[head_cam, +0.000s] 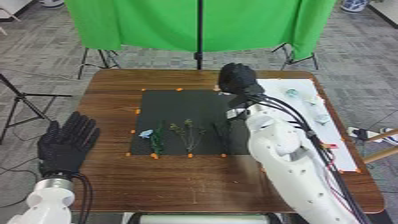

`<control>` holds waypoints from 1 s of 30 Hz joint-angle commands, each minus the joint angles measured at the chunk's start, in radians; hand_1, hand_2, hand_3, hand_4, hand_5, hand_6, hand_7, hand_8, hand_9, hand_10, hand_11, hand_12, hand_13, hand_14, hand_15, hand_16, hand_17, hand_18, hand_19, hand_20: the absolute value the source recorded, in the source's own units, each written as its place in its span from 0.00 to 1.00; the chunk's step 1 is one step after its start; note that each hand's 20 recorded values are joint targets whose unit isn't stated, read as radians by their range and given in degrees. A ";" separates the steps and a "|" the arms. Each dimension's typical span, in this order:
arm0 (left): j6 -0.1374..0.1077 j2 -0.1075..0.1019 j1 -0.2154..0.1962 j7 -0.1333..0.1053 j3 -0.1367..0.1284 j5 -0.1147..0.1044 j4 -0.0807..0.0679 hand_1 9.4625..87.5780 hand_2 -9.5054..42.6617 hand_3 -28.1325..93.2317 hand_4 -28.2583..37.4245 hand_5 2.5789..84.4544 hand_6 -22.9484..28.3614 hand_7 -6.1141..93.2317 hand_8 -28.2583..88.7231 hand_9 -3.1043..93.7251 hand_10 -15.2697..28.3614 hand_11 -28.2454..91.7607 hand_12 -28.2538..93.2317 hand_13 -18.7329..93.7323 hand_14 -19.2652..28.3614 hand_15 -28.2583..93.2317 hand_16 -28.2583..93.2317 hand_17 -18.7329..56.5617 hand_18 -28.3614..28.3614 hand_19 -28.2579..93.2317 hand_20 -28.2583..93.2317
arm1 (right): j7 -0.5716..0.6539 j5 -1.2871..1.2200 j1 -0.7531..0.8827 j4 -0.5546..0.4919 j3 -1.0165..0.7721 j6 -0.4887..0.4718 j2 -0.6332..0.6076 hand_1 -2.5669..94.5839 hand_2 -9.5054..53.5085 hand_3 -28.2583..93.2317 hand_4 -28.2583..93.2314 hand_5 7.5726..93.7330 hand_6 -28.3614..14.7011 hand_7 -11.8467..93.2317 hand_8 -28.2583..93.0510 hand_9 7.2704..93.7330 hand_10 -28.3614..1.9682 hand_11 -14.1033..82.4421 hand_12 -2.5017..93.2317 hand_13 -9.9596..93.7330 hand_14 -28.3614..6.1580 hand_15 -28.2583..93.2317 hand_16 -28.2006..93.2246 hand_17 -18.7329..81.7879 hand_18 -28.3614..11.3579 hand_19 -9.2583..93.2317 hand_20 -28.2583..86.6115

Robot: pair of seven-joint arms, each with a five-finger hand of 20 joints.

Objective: Arrange flowers

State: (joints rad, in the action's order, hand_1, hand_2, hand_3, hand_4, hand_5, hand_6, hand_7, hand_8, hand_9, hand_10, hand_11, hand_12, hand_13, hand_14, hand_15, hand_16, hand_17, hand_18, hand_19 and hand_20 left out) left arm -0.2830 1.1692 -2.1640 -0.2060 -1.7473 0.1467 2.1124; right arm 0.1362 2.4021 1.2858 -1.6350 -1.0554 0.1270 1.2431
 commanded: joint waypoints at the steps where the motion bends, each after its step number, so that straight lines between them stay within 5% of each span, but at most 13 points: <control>1: 0.007 -0.021 0.011 -0.009 0.024 -0.004 -0.014 0.24 0.48 0.84 0.00 0.55 0.62 0.23 0.17 0.45 0.68 0.41 0.34 0.44 0.72 0.55 0.20 0.23 0.73 0.47 0.36 | -0.146 0.156 -0.109 0.168 0.094 -0.154 0.270 0.72 0.00 0.78 0.00 0.75 0.67 0.52 0.31 0.87 0.64 0.28 0.53 0.76 0.64 0.62 0.64 0.53 0.21 0.86 0.63; 10: 0.022 -0.057 0.023 -0.011 0.036 -0.007 -0.013 0.24 0.48 0.84 0.00 0.55 0.62 0.23 0.17 0.45 0.68 0.41 0.34 0.44 0.72 0.55 0.20 0.23 0.73 0.47 0.36 | -0.120 0.348 -0.096 0.321 0.049 -0.212 0.434 0.71 0.00 0.79 0.00 0.73 0.67 0.53 0.30 0.87 0.64 0.29 0.53 0.76 0.65 0.62 0.64 0.53 0.23 0.85 0.63; 16: 0.047 -0.076 0.062 -0.006 0.060 -0.011 -0.031 0.24 0.48 0.84 0.00 0.55 0.62 0.23 0.17 0.45 0.68 0.41 0.34 0.44 0.71 0.55 0.19 0.23 0.73 0.47 0.36 | -0.130 0.454 -0.092 0.372 0.002 -0.215 0.496 0.71 0.00 0.79 0.00 0.73 0.67 0.54 0.30 0.86 0.64 0.29 0.53 0.76 0.65 0.62 0.64 0.53 0.23 0.85 0.63; 19: 0.043 -0.071 0.063 0.015 0.062 -0.026 -0.027 0.24 0.48 0.83 0.00 0.55 0.62 0.23 0.17 0.45 0.69 0.41 0.34 0.44 0.71 0.55 0.19 0.23 0.73 0.47 0.36 | -0.134 0.485 -0.072 0.405 -0.059 -0.237 0.545 0.71 0.00 0.79 0.00 0.72 0.67 0.54 0.30 0.86 0.64 0.29 0.52 0.76 0.65 0.62 0.64 0.53 0.23 0.85 0.63; 30: 0.048 -0.070 0.103 0.031 0.071 -0.015 -0.046 0.24 0.49 0.83 0.00 0.55 0.62 0.23 0.17 0.45 0.69 0.41 0.34 0.44 0.71 0.55 0.19 0.23 0.73 0.47 0.36 | -0.077 0.479 -0.060 0.384 0.017 -0.209 0.500 0.72 0.00 0.79 0.00 0.73 0.67 0.53 0.28 0.86 0.66 0.28 0.50 0.76 0.66 0.61 0.63 0.53 0.24 0.84 0.63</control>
State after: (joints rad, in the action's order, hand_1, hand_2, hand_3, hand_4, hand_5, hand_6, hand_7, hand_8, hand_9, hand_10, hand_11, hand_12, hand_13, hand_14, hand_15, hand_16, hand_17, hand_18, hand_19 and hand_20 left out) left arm -0.2430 1.0968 -2.0797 -0.1922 -1.6879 0.1341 2.0828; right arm 0.0254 2.8868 1.2215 -1.2478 -1.0769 -0.0942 1.7615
